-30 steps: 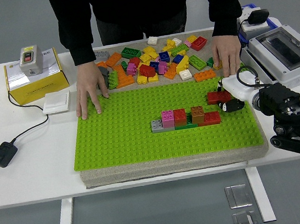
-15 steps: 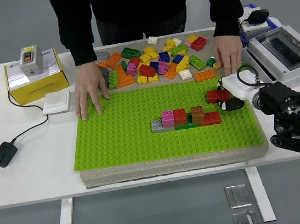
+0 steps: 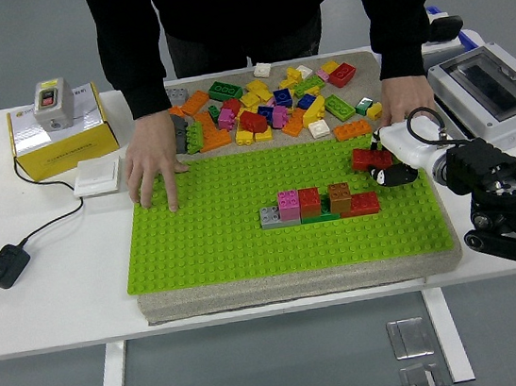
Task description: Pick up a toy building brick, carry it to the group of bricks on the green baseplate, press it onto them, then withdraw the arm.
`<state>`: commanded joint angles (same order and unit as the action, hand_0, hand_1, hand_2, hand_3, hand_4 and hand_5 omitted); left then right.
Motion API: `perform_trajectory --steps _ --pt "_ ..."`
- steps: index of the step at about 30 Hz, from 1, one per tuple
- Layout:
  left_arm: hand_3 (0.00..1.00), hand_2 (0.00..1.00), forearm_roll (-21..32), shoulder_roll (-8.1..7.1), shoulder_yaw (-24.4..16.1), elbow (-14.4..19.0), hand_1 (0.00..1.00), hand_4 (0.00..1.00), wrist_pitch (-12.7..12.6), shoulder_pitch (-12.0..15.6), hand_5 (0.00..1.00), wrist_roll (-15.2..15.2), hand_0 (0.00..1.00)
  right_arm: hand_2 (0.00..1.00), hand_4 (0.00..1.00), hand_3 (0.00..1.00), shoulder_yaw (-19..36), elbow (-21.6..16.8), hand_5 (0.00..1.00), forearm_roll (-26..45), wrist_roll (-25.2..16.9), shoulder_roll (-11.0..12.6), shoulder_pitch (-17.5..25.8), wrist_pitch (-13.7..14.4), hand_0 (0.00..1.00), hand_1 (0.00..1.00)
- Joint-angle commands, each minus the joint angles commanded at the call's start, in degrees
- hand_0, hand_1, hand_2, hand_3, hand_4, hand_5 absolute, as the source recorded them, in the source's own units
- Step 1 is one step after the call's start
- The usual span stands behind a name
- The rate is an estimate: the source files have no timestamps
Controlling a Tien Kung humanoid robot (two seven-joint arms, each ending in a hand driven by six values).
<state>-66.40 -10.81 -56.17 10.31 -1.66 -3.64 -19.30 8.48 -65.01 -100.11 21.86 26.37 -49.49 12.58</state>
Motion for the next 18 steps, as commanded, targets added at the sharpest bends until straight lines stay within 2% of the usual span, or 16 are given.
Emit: perform_trajectory --steps 3,14,15,18 --pt "0.624 0.565 0.0 -0.01 0.1 0.0 0.649 0.334 -0.1 0.0 0.562 0.0 0.671 0.603 0.478 0.600 0.0 -0.1 0.416 -0.2 0.0 0.0 -0.1 0.1 0.002 0.086" --pt "0.625 0.564 0.1 0.00 0.5 0.0 0.649 0.332 -0.4 -0.1 0.564 0.3 0.669 0.604 0.486 0.598 0.1 -0.7 0.413 -2.6 0.9 -0.1 -0.6 0.1 0.002 0.085" --pt "0.624 0.564 0.1 0.00 0.5 0.0 0.649 0.327 -0.4 -0.1 0.569 0.3 0.668 0.619 0.506 0.627 0.1 -0.7 0.424 -2.8 1.0 -0.1 -0.6 0.0 0.002 0.085" --pt "0.624 0.564 0.0 0.00 0.4 0.0 0.649 0.327 -0.5 -0.1 0.569 0.3 0.668 0.619 0.506 0.627 0.2 -1.1 0.424 -3.6 1.2 0.1 -0.7 -0.1 0.002 0.085"
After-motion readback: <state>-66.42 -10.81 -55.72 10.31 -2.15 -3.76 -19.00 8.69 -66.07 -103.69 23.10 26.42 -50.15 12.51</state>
